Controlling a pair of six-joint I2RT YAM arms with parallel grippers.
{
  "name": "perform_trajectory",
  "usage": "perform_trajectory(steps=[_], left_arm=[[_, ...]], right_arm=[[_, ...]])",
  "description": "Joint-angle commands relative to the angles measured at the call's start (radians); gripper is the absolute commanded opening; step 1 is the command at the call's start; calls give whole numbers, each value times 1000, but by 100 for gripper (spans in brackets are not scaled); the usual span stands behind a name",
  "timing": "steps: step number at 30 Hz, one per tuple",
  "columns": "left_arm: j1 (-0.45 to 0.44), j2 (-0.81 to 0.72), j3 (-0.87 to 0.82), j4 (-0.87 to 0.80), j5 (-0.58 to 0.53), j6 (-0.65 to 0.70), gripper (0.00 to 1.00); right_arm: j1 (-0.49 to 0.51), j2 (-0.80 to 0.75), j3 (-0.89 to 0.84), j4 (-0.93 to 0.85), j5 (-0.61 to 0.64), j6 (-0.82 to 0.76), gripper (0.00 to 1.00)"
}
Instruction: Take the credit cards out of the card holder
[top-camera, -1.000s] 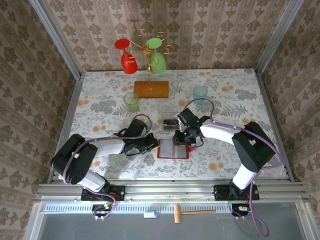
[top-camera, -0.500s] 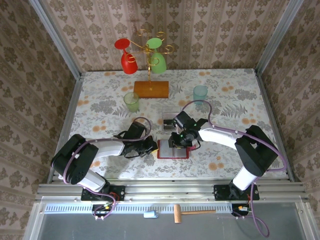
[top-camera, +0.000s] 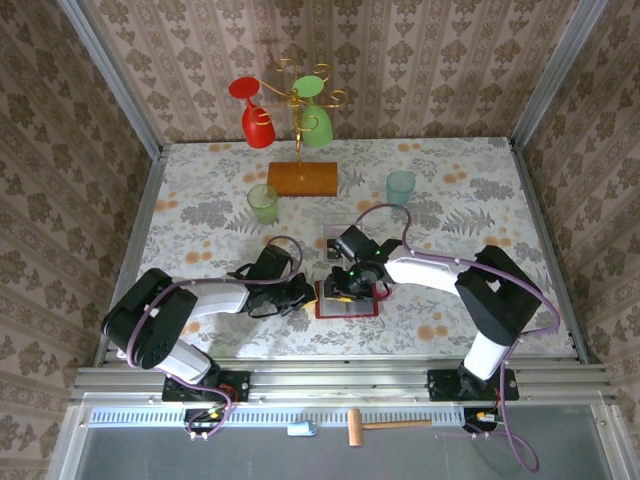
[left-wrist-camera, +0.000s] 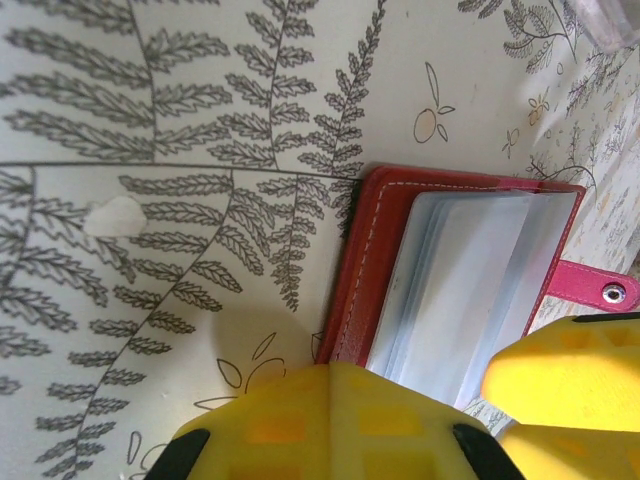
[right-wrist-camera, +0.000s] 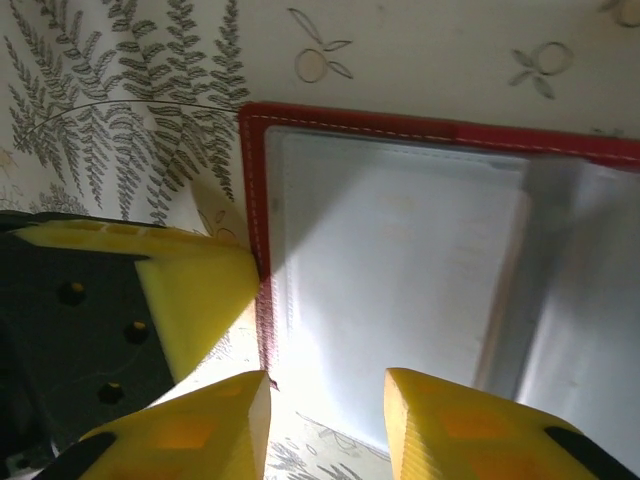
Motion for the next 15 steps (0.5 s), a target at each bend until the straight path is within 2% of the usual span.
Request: perform_trajectory(steps=[1, 15], left_arm=[[-5, 2, -12, -2, 9, -11, 1], [-4, 8, -6, -12, 8, -7, 2]], right_arm=[[14, 31, 38, 12, -17, 36, 37], [16, 33, 40, -78, 89, 7, 38]])
